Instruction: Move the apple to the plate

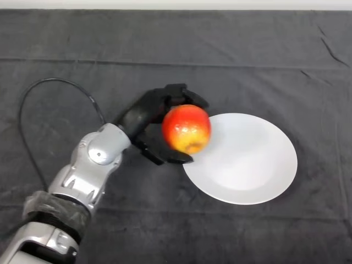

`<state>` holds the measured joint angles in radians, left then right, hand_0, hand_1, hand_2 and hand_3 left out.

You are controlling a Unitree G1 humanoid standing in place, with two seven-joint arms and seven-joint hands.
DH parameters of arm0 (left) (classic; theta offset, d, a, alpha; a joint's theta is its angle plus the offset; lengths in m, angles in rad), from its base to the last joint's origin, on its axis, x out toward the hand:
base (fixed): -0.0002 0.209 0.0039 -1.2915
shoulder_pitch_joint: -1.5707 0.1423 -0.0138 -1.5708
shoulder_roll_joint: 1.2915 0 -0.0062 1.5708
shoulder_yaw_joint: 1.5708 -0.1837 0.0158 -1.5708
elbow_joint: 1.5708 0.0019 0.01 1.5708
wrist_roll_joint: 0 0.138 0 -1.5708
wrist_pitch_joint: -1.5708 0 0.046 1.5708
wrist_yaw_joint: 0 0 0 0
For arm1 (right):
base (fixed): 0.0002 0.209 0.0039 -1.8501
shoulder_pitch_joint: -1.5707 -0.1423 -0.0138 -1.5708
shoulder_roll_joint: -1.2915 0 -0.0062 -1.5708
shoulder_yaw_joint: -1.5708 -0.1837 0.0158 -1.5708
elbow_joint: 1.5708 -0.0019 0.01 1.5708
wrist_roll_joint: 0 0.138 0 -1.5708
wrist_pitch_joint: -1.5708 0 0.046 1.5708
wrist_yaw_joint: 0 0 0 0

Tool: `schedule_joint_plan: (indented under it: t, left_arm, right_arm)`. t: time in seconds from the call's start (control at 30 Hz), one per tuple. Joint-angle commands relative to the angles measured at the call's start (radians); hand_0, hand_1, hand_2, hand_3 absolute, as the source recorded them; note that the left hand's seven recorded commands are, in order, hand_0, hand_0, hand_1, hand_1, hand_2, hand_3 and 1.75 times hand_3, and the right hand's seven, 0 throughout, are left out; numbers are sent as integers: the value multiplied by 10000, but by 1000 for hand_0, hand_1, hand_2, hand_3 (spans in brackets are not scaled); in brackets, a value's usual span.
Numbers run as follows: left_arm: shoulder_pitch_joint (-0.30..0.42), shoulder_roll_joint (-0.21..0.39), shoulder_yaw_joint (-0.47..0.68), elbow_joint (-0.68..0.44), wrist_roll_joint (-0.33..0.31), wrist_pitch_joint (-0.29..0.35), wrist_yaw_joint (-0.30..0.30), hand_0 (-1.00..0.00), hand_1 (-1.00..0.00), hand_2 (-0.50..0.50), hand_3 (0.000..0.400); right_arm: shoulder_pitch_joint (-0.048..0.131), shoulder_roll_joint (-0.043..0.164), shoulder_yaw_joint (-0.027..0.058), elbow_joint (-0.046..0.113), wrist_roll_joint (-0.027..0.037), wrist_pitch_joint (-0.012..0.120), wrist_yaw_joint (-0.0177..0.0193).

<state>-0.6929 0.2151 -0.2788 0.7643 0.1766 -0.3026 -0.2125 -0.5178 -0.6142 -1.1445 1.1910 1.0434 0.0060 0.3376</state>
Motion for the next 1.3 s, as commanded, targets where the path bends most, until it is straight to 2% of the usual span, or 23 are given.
schedule_joint_plan:
  t: [0.03, 0.3, 0.63, 0.93, 1.23, 1.27, 1.3]
  left_arm:
    - [-545, -7, -251, -440, -294, 174, 207, -1000, -1000, 0, 400]
    - [-745, -423, -1273, -463, -488, 309, 649, -1000, -1000, 0, 400]
    - [-1198, -856, -3049, -10, -1115, 298, 1237, -1000, -1000, 0, 400]
    - [-1664, -872, -4150, 793, -1741, -151, 1262, -1000, -1000, 0, 400]
    - [-2090, -865, -4661, 1776, -1779, -596, 1485, -1000, -1000, 0, 400]
    - [-2122, -876, -4705, 1859, -1759, -620, 1540, -937, -984, 24, 394]
    - [-2157, -889, -4755, 1947, -1735, -643, 1607, -463, -251, -106, 185]
  right_arm:
    - [176, -173, -25, -299, 109, 46, -74]
    - [179, -168, -22, -312, 108, 47, -81]
    - [180, -169, -23, -312, 109, 48, -83]
    - [176, -179, -28, -293, 113, 49, -75]
    - [168, -194, -36, -262, 119, 48, -61]
    - [167, -195, -37, -259, 120, 47, -60]
    - [166, -197, -38, -255, 120, 47, -58]
